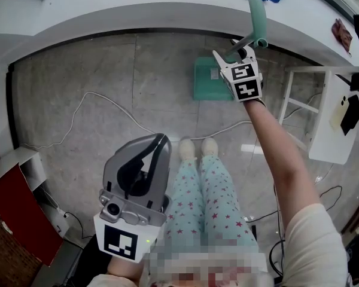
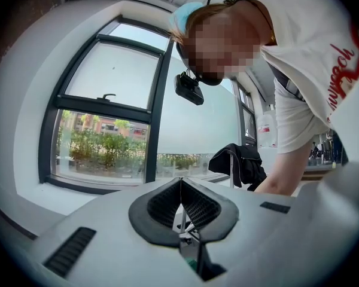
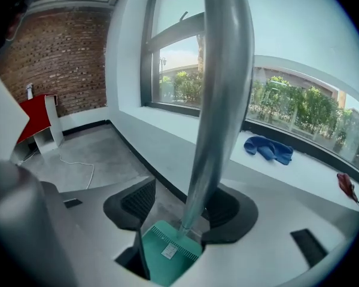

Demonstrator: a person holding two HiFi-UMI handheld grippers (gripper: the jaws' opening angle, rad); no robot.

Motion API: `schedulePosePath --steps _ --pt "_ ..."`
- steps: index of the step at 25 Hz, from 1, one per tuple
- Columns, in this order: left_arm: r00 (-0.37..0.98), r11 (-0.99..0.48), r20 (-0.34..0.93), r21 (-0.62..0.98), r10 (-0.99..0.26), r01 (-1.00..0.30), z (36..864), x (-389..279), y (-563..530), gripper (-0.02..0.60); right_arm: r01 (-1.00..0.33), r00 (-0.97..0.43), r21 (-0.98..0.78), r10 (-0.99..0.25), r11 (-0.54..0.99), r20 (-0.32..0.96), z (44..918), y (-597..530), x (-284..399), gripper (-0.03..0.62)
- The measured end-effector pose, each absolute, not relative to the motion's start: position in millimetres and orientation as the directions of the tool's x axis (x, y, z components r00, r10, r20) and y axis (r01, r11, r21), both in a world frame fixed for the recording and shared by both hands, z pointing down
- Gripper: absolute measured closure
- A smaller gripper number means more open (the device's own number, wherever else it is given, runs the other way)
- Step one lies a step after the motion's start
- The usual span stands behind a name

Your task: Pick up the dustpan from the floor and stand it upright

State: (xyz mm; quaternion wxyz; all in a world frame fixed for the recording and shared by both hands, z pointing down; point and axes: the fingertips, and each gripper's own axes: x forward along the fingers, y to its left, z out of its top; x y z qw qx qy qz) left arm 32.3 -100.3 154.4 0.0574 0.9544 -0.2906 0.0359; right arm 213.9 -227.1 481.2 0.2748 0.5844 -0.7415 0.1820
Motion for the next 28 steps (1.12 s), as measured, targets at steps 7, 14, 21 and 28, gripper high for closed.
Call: schedulePosePath --steps 7,14,21,28 --pt "0.842 -0.840 0.127 0.084 -0.524 -0.535 168 32 -88 0.560 -0.987 -0.116 0.020 -0.783 0.162 0.610 488 -235 235 0.342" --pt "0.840 -0.834 0.146 0.117 -0.522 -0.539 181 26 -87 0.560 -0.991 -0.096 0.015 -0.765 0.136 0.637 505 -228 244 0.341" --pt "0.854 -0.850 0.120 0.101 -0.506 -0.518 168 38 -91 0.560 -0.997 -0.072 -0.023 -0.775 0.073 0.627 497 -201 246 0.338" --pt "0.883 -0.878 0.088 0.099 -0.462 -0.469 149 54 -87 0.560 -0.998 -0.048 -0.054 -0.837 0.022 0.545 443 -172 253 0.338"
